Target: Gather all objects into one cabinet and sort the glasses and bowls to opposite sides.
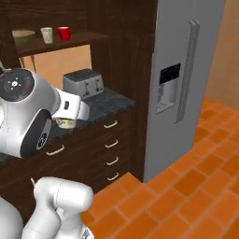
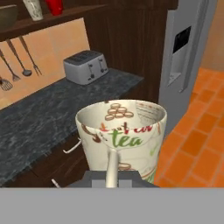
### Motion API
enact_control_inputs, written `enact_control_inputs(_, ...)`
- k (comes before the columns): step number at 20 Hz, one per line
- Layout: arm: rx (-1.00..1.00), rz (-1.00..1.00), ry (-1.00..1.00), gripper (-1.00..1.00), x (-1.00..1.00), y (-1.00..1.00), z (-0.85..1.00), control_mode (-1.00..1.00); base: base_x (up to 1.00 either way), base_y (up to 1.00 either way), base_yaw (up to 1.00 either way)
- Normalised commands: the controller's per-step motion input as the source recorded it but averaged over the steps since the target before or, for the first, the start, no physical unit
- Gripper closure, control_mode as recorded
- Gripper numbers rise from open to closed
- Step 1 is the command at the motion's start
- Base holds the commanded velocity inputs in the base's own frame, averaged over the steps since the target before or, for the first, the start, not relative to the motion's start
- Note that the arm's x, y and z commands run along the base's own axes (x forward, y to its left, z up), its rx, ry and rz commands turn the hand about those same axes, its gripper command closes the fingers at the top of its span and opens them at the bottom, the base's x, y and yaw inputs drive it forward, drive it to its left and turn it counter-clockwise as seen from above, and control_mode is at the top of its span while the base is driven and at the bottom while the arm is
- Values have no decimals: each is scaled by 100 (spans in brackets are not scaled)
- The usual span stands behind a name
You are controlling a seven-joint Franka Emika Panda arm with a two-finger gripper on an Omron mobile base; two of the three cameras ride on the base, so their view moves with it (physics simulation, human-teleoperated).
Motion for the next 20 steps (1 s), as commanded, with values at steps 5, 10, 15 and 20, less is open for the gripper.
enact_control_inputs(5,0,0,0,100,0,0,0,100,75,-10,22)
enact_control_inputs(10,0,0,0,100,0,0,0,100,46,-44,66)
enact_control_inputs(15,0,0,0,100,0,0,0,100,37,-56,75)
enact_control_inputs(20,0,0,0,100,0,0,0,100,43,-83,55)
